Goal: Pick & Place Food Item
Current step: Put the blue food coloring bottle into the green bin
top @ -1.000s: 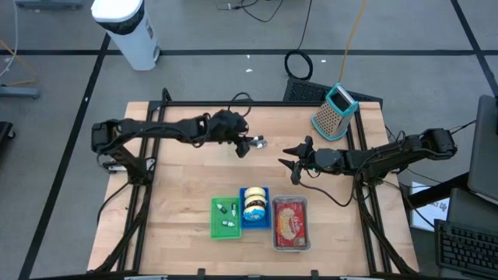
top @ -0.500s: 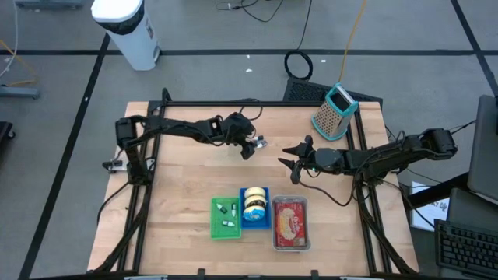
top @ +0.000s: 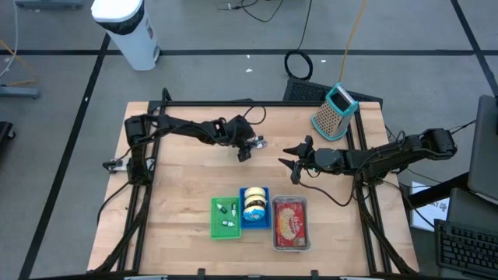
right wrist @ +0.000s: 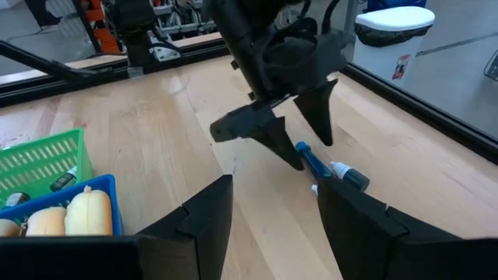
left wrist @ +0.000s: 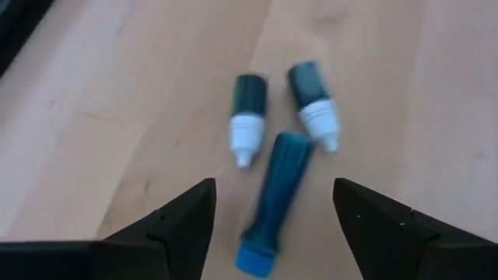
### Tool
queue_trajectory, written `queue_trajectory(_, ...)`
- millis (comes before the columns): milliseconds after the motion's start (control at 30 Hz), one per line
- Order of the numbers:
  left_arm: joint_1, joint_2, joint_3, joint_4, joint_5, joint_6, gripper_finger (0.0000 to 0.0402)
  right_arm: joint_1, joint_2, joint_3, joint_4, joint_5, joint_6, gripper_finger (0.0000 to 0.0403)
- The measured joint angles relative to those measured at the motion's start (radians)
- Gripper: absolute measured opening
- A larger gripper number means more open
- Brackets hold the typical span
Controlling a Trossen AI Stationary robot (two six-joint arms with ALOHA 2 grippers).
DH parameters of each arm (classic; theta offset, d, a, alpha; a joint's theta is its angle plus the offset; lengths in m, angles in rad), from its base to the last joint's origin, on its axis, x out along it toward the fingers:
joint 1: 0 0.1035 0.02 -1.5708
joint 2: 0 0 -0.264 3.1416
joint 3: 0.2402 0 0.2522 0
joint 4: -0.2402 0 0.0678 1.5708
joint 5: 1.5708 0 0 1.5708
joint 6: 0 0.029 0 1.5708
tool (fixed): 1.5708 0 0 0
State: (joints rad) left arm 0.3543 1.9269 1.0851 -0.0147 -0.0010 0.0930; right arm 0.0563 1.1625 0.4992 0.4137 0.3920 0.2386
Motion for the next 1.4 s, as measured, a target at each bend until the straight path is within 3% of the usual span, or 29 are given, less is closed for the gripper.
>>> queue_trajectory(167,0.019,0.011,0.000,-0.016,-0.021,0.001,0.0247,-0.001,0.000,0.000,-0.003,0.000,0.000,0.0180)
queue_trajectory(400,0.031,0.044,0.003,-0.046,0.065,0.011,0.0221,-0.003,0.000,0.000,-0.002,0.000,0.000,0.0180)
queue_trajectory(967,0.016,0.048,0.000,-0.019,0.057,0.034,0.0074,-0.003,0.000,0.000,-0.007,0.000,0.003,0.0180)
queue_trajectory(1133,0.015,0.010,-0.005,-0.035,0.044,0.028,0.0083,-0.003,0.000,0.000,-0.007,0.000,0.003,0.0180)
queue_trajectory(1400,-0.029,-0.176,-0.003,-0.139,0.032,0.024,0.0080,-0.003,0.000,0.000,-0.007,0.000,0.003,0.0180)
